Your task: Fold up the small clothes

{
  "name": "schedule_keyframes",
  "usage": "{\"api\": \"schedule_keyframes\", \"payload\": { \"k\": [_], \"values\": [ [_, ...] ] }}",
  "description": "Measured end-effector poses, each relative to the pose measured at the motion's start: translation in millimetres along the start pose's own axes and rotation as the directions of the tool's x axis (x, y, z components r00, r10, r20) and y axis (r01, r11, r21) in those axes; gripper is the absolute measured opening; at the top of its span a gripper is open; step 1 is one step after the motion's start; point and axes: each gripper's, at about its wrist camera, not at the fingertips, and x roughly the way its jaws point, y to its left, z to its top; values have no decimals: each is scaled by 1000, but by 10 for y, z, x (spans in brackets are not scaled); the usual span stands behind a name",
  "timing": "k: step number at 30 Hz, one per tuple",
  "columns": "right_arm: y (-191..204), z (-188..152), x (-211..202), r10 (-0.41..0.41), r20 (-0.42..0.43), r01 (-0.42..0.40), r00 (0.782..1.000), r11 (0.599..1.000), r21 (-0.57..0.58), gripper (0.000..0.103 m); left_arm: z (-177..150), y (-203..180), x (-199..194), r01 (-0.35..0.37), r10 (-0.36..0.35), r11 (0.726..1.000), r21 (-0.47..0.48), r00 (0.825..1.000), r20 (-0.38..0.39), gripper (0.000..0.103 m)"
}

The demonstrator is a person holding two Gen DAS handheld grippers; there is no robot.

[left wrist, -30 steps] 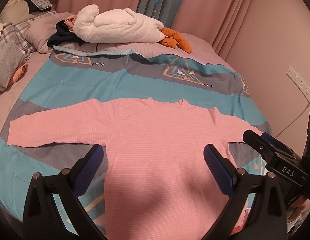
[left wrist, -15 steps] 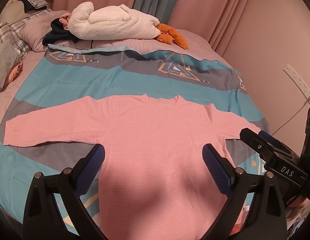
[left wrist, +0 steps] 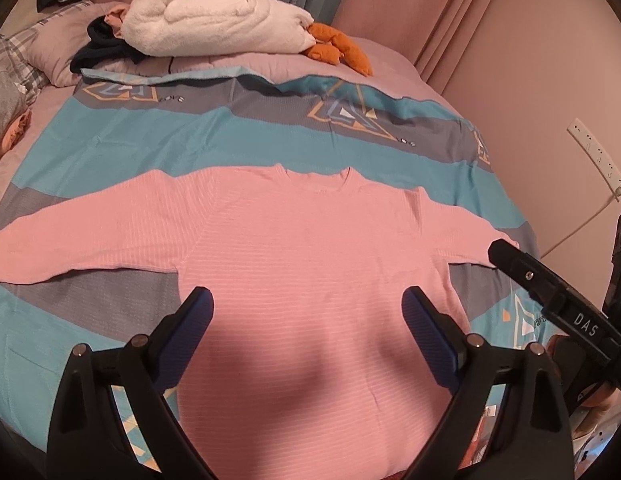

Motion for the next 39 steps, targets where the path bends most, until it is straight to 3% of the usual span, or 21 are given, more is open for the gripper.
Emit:
{"api": "schedule_keyframes", "payload": {
  "k": [7,14,20,22,26,28,33,36,39],
  "values": [
    [-194,40,77,-11,-9,12,1000,999,50,80,-69,6,334,12,-15,999,-31,994,-105,85],
    [-586,113,107,-51,-1,50,999,990,129,75,-218,-26,640,-11,7,1000,-18,979,-203,81],
    [-1361,220,149,-93,-33,99,995,950,296,62,-328,87,823,-43,31,998,-40,962,-272,75],
    [-1711,232,149,-131,-54,142,990,920,364,55,-364,122,880,-51,36,998,-45,955,-293,73],
    [-2474,179,163,-166,-100,193,981,829,524,53,-451,178,999,-61,45,997,-40,943,-330,70],
    [-2844,126,161,-249,-138,282,959,770,572,53,-486,217,1067,-70,47,996,-54,936,-349,69],
    [-3423,-29,245,-303,-193,352,933,663,661,53,-514,181,1125,-83,71,996,-18,935,-346,69],
    [-3615,-111,372,-314,-230,383,921,619,686,53,-502,191,1157,-82,73,997,-13,935,-347,69],
    [-3732,-143,521,-287,-236,367,928,602,709,53,-488,214,1168,-76,62,997,-26,936,-348,69]
  ]
}}
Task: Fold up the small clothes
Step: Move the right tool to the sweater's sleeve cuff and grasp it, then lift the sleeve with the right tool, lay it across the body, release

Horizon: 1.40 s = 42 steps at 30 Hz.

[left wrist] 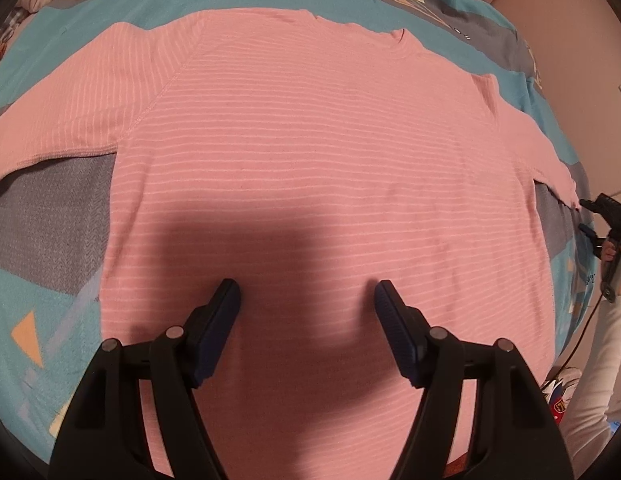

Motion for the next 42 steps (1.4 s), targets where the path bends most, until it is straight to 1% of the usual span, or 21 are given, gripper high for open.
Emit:
{"api": "schedule_keyframes", "payload": {
  "k": [2,3,4,5,6,7,9,11,12,15,16,19,20,21,23,26,30,33,38,42],
  "values": [
    [20,44,67,17,5,-17,1000,1000,11,51,11,19,3,8,-8,1000,-9,1000,-2,70],
    [36,59,75,22,17,-22,1000,1000,9,44,14,30,2,12,-12,1000,-14,1000,-2,70],
    [63,81,81,20,25,-20,1000,1000,6,32,20,17,12,13,-13,1000,-17,1000,-2,70],
    [90,104,114,16,29,-16,999,1000,0,26,18,24,7,14,-14,1000,-20,1000,-2,70],
    [103,122,132,12,28,-11,1000,1000,-9,13,23,26,8,14,-14,1000,-23,1000,-2,70],
    [83,135,128,13,29,-13,999,1000,-12,7,28,25,7,12,-12,1000,-25,1000,-3,70],
    [85,152,46,14,54,-13,998,1000,-12,6,49,10,17,11,-11,1000,-28,1000,-3,70],
    [61,184,-101,-11,119,13,993,1000,-10,6,46,10,15,13,-13,999,-30,1000,-2,70],
    [37,204,-122,-18,132,19,991,1000,-5,6,53,7,19,13,-13,999,-29,1000,-2,70],
    [0,242,-135,-18,124,17,992,1000,11,6,59,3,12,11,-11,1000,-18,1000,2,70],
    [43,238,-166,-23,132,23,991,1000,1,6,61,9,6,10,-10,1000,-16,1000,3,70],
    [276,230,-420,-6,204,20,979,998,-67,6,89,4,-68,10,-10,1000,-19,1000,25,68],
    [402,236,-564,9,232,14,973,995,-97,6,102,-2,-91,10,-10,1000,-18,999,34,68],
    [499,241,-656,24,249,6,968,993,-120,6,124,-4,-151,8,-7,1000,-17,998,56,68],
    [722,225,-882,59,288,-7,956,984,-178,6,146,-9,-236,1,1,1000,-16,996,89,68],
    [1125,119,-1230,116,342,-16,932,959,-283,6,157,27,-379,6,-3,1000,-24,991,135,68],
    [1508,-34,-1482,191,358,-46,914,925,-376,6,164,109,-552,29,-21,999,-42,984,178,68],
    [1753,-148,-1572,214,366,-38,906,901,-432,6,158,149,-675,25,-13,998,-50,977,214,68],
    [2035,-333,-1658,278,333,-78,901,859,-507,6,143,221,-837,25,-7,997,-67,967,254,68],
    [2205,-565,-1758,329,296,-111,897,814,-571,6,139,282,-936,32,-6,996,-87,960,282,68]
  ]
}}
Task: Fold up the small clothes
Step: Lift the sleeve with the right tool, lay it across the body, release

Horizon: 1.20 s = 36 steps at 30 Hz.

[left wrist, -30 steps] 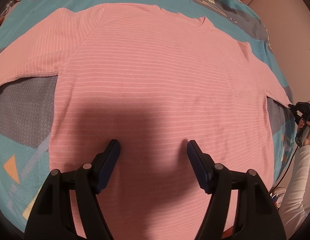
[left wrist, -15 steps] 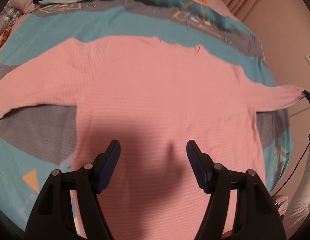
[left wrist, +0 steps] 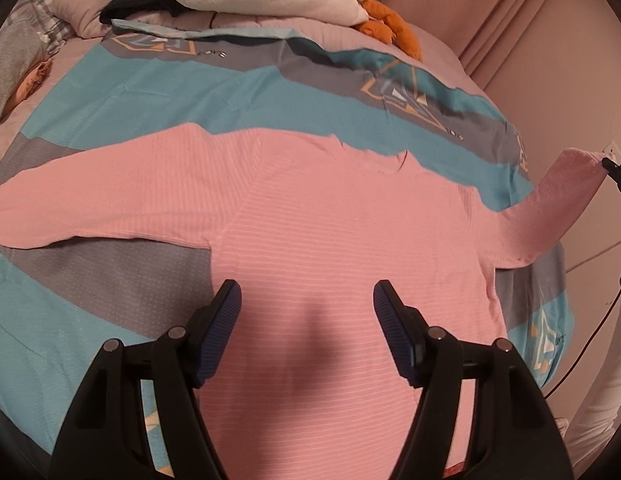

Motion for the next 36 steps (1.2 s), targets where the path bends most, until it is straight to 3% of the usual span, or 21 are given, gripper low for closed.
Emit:
{"api": "schedule_keyframes", "payload": {
  "k": [13,23,31,36],
  "values": [
    [893,-369,-55,191,-82,-202,978,965,-169,6,16,155,-149,-9,11,999,-42,999,38,68],
    [1307,-945,-11,301,-213,-346,930,910,-229,6,-19,217,-177,-27,31,997,-69,998,48,68],
    [1575,-1538,52,338,-353,-446,873,845,-296,6,-56,312,-118,-65,69,994,-89,997,39,68],
    [1769,-1962,200,360,-484,-528,798,804,-273,6,-91,361,-69,-72,74,992,-103,997,25,68]
  ]
}}
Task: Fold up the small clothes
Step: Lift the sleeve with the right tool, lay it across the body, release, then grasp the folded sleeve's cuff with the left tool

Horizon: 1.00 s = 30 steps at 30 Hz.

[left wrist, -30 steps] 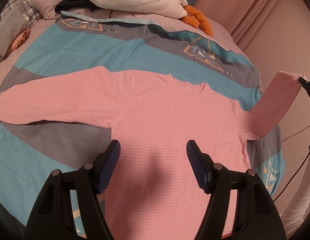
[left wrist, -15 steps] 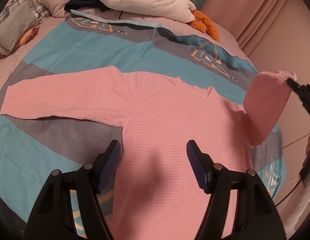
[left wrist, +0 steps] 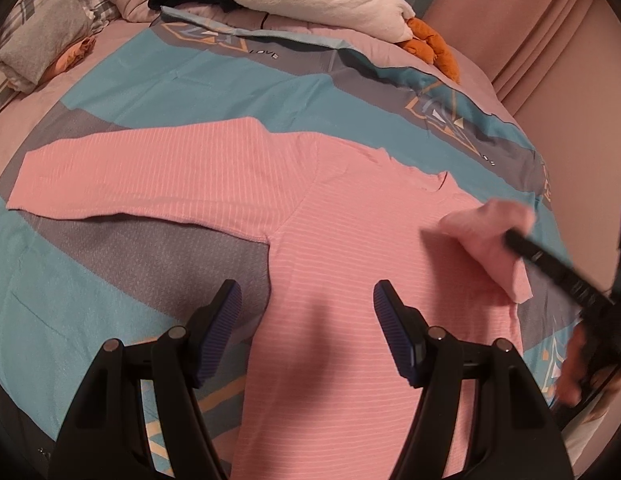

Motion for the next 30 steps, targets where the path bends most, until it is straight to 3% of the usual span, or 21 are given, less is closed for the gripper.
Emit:
{"api": "schedule_keyframes", "payload": {
  "k": [8,14,17,19,20,24,28,30],
  "values": [
    [148,-272,430,42,-140,-48,989,998,-44,6,-31,33,43,-9,9,1000,-3,1000,-14,68],
    [241,-415,560,7,-198,-29,980,994,-107,9,-47,47,68,-6,6,1000,-1,1000,-23,69],
    [189,-392,433,53,-178,-66,983,996,-66,26,-42,35,68,6,-6,1000,6,1000,-25,69],
    [129,-371,286,74,-131,-79,989,996,-36,43,-34,13,70,22,-22,1000,9,999,-29,69],
    [96,-364,213,73,-111,-76,991,997,-23,44,-28,-3,72,34,-33,999,12,999,-30,70],
    [-110,-397,-50,-16,-44,18,999,999,27,44,27,-147,134,116,-114,992,45,993,-43,70],
    [-400,-471,-116,-113,-38,116,993,988,99,44,65,-300,408,202,-195,978,53,975,-109,69],
    [-586,-556,-143,-141,-49,147,989,976,162,44,64,-387,601,257,-247,965,46,957,-155,68]
  ]
}}
